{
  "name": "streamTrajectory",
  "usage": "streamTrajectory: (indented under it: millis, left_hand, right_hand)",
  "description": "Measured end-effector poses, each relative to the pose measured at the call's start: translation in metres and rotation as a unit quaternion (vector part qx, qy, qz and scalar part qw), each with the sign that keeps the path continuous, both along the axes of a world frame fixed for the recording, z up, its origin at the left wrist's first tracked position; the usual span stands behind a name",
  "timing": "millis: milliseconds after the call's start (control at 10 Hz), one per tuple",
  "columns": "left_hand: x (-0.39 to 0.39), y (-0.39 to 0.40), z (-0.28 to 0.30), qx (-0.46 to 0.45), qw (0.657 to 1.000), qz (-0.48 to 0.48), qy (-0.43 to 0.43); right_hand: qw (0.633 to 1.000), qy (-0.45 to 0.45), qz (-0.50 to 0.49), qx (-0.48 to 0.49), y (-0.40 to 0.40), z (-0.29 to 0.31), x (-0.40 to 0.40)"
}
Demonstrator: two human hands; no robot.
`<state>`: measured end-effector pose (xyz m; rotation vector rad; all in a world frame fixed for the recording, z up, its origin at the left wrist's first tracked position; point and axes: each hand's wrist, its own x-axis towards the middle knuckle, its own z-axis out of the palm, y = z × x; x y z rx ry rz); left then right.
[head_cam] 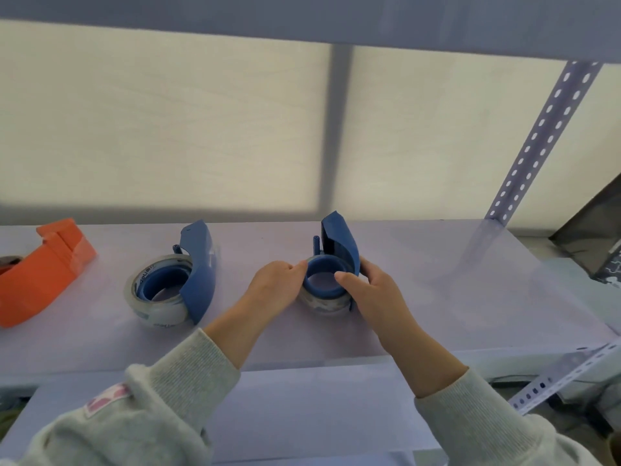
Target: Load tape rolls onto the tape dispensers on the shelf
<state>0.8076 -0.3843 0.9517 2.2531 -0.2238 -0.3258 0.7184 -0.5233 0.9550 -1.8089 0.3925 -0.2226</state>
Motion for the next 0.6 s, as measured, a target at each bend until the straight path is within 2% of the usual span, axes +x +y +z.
streamTrajectory:
  millis: [200, 400, 500, 600]
  left_hand:
    - [-0.001, 0.0, -0.012, -0.005, 0.998, -0.01, -0.065]
    - [-0.001, -0.001, -0.028, 0.017, 0.992, 0.01, -0.127]
    - [-0.011, 0.0, -0.022, 0.024, 0.992, 0.027, -0.125]
    - [-0.024, 0.0, -0.011, 0.007, 0.99, 0.035, -0.134]
  right_hand:
    - [0.997, 0.028, -0.017, -0.067, -0.007, -0.011, 0.005]
    - [0.999, 0.038, -0.011, -0.025, -0.011, -0.019, 0.007]
    - [0.998, 0.061, -0.022, -0.026, -0.008, -0.02, 0.007]
    - [0.995, 0.074, -0.067, 0.009, -0.006, -0.012, 0.005]
